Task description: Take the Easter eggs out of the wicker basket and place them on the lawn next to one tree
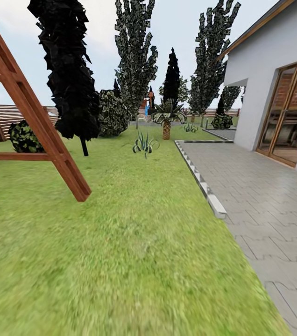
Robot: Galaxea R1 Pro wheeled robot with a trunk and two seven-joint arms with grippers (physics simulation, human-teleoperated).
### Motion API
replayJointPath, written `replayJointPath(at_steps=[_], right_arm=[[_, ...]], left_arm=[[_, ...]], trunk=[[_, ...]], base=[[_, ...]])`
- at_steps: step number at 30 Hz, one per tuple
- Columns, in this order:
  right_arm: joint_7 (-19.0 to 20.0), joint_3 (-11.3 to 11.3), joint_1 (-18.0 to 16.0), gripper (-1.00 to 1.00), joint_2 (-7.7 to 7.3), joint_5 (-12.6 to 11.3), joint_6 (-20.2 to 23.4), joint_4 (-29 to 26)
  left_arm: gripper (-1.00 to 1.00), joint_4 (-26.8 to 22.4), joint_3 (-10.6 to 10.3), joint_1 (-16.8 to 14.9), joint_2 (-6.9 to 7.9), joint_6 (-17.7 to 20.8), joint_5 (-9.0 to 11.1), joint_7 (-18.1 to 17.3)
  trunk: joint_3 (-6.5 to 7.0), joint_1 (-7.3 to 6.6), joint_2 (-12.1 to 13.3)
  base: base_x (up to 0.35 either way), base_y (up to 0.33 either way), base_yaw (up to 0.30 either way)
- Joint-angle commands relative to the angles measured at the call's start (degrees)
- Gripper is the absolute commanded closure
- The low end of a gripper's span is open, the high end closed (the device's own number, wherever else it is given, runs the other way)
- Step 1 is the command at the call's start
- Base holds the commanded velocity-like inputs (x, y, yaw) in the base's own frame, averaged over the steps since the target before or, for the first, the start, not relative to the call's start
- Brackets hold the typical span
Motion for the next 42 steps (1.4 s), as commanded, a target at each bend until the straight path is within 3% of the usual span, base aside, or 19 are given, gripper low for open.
replayJointPath(at_steps=[1, 42], right_arm=[[0.0, -0.3, 0.0, -1.0, 0.01, 0.0, -0.2, 0.1], [0.0, -0.3, 0.0, -1.0, 0.03, 0.0, -0.2, 0.1]], left_arm=[[-1.0, -0.1, 0.0, 0.0, 0.0, -0.1, 0.0, 0.0], [-1.0, -0.1, 0.0, 0.0, 0.0, -0.1, 0.0, -0.1]], trunk=[[-0.04, 0.03, 0.0], [-0.04, 0.03, 0.0]], base=[[0.329, 0.0, 0.0], [0.33, 0.0, 0.0]])
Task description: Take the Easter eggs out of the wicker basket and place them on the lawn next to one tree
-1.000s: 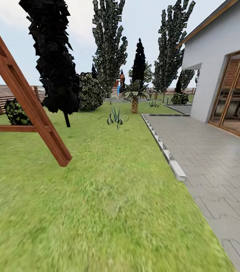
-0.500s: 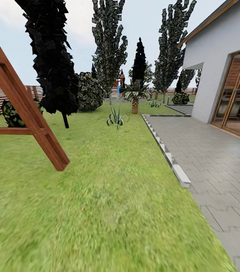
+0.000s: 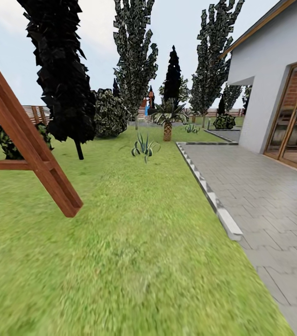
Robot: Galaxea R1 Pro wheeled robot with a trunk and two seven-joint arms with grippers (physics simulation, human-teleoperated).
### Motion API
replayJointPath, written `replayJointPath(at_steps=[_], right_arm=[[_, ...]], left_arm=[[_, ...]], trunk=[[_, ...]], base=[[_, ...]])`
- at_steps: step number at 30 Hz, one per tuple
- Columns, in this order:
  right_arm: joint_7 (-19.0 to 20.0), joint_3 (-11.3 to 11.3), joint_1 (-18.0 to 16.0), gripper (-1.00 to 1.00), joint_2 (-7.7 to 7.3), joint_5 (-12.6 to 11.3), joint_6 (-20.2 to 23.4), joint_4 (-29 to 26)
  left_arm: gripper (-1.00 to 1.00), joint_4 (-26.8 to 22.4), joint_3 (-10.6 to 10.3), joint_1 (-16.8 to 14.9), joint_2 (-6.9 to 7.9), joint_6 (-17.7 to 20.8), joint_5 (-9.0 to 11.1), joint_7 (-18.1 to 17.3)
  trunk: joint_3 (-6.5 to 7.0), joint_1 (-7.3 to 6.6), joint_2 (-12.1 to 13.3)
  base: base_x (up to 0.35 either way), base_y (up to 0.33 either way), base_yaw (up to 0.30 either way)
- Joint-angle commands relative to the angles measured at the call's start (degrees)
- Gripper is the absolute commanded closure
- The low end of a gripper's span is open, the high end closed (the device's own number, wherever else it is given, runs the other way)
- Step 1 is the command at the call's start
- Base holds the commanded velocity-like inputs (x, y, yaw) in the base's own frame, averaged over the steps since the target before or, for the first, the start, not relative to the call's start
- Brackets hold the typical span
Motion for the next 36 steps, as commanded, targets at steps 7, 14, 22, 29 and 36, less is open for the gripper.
replayJointPath(at_steps=[7, 14, 22, 29, 36], right_arm=[[0.0, -0.3, 0.0, -1.0, 0.02, 0.0, -0.2, 0.1], [0.0, -0.2, 0.0, -1.0, 0.02, 0.0, -0.2, 0.1], [0.0, -0.2, 0.0, -1.0, 0.07, -0.1, -0.2, 0.1], [0.0, -0.2, 0.0, -1.0, 0.07, 0.0, -0.2, 0.1], [0.0, -0.2, 0.0, -1.0, 0.07, 0.0, -0.2, 0.1]], left_arm=[[-1.0, -0.1, 0.0, 0.0, 0.01, -0.1, 0.0, -0.1], [-1.0, -0.1, 0.0, 0.0, 0.01, -0.1, 0.0, -0.1], [-1.0, -0.1, 0.0, 0.0, 0.01, -0.1, 0.0, -0.1], [-1.0, -0.1, 0.0, 0.0, 0.01, -0.1, 0.0, 0.0], [-1.0, -0.1, 0.0, 0.0, 0.01, -0.1, 0.0, 0.0]], trunk=[[-0.04, 0.03, 0.0], [-0.04, 0.03, 0.0], [-0.04, 0.03, 0.0], [-0.04, 0.03, 0.0], [-0.04, 0.03, 0.0]], base=[[0.33, 0.0, 0.0], [0.33, 0.0, 0.0], [0.331, 0.0, 0.0], [0.331, 0.0, 0.0], [0.33, 0.0, 0.0]])
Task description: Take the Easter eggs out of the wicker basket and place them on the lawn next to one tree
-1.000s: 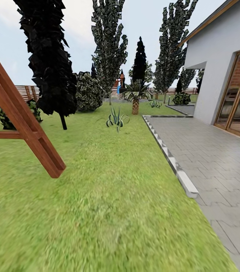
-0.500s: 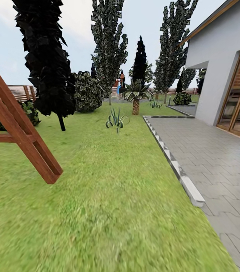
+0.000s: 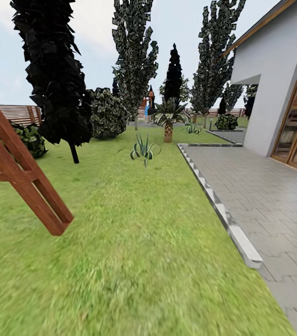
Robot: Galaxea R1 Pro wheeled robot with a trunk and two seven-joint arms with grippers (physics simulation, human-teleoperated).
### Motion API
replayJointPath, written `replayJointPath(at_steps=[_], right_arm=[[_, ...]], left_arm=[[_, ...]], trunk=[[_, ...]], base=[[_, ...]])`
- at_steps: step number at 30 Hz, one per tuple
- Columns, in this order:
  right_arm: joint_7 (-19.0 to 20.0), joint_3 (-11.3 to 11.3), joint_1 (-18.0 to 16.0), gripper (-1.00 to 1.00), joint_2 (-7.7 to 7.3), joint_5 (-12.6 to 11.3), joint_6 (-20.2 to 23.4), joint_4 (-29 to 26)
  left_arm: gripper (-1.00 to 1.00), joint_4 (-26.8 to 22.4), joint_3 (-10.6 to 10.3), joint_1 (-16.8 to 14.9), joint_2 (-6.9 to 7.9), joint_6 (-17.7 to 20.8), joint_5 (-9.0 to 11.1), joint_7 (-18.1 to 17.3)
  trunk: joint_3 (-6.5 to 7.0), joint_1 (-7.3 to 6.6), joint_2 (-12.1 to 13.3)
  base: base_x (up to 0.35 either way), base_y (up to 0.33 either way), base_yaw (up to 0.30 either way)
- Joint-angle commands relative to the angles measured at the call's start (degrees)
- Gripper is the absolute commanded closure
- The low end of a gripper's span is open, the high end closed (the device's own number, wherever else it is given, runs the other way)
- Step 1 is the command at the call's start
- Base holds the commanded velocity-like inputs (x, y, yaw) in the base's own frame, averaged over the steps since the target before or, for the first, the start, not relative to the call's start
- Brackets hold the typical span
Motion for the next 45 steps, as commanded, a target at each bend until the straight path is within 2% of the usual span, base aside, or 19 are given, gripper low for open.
replayJointPath(at_steps=[1, 45], right_arm=[[0.0, -0.3, 0.0, -1.0, 0.01, 0.0, -0.2, 0.1], [0.0, -0.3, 0.0, -1.0, 0.01, 0.0, -0.2, 0.1]], left_arm=[[-1.0, -0.1, 0.0, 0.0, 0.0, -0.1, 0.0, 0.0], [-1.0, -0.1, 0.0, 0.0, 0.0, -0.1, 0.0, 0.0]], trunk=[[-0.04, 0.03, 0.0], [-0.04, 0.03, 0.0]], base=[[0.33, 0.0, 0.0], [0.33, 0.0, 0.0]])
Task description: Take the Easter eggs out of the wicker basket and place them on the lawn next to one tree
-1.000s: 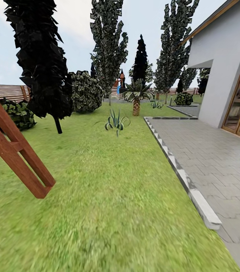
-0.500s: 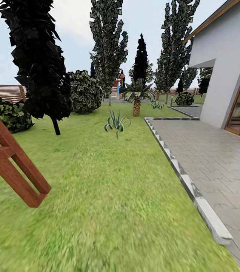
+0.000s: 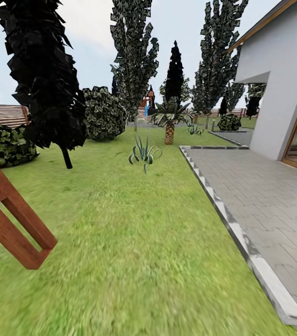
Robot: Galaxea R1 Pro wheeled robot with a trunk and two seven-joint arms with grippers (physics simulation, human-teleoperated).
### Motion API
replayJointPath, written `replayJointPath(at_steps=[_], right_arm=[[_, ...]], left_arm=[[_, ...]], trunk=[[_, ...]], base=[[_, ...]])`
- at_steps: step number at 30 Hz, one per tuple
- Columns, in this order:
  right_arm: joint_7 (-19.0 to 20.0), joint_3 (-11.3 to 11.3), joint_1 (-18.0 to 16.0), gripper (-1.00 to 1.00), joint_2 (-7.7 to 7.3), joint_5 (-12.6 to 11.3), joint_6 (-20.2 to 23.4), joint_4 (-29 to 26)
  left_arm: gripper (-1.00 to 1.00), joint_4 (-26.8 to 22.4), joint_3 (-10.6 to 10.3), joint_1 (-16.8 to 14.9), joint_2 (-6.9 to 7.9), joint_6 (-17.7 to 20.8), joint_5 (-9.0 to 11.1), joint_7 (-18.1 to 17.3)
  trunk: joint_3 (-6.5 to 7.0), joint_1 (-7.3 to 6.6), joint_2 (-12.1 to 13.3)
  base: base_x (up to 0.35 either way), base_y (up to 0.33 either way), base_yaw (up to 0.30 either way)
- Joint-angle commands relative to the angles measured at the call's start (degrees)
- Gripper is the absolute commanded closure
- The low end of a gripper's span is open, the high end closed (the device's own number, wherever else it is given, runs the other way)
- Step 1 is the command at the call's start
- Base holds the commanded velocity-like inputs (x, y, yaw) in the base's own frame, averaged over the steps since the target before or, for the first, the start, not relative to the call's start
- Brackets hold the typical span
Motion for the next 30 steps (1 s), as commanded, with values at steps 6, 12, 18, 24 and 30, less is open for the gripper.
replayJointPath(at_steps=[6, 12, 18, 24, 30], right_arm=[[0.0, -0.3, 0.0, -1.0, 0.01, 0.0, -0.2, 0.1], [0.0, -0.3, 0.0, -1.0, 0.01, 0.0, -0.2, 0.1], [0.0, -0.3, 0.0, -1.0, 0.01, 0.0, -0.2, 0.0], [0.0, -0.3, 0.0, -1.0, 0.0, 0.0, -0.2, 0.0], [0.0, -0.3, 0.0, -1.0, 0.0, 0.0, -0.2, 0.1]], left_arm=[[-1.0, -0.1, 0.0, 0.0, 0.0, -0.1, 0.0, 0.0], [-1.0, -0.1, 0.0, 0.0, 0.0, -0.1, 0.0, 0.0], [-1.0, -0.1, 0.0, 0.0, 0.0, -0.1, 0.0, 0.0], [-1.0, -0.1, 0.0, 0.0, 0.0, -0.1, 0.0, -0.1], [-1.0, -0.1, 0.0, 0.0, 0.0, -0.1, 0.0, 0.0]], trunk=[[-0.04, 0.03, 0.0], [-0.04, 0.03, 0.0], [-0.04, 0.03, 0.0], [-0.04, 0.03, 0.0], [-0.04, 0.03, 0.0]], base=[[0.331, 0.0, 0.0], [0.33, 0.0, 0.0], [0.331, 0.0, 0.0], [0.331, 0.0, 0.0], [0.331, 0.0, 0.0]])
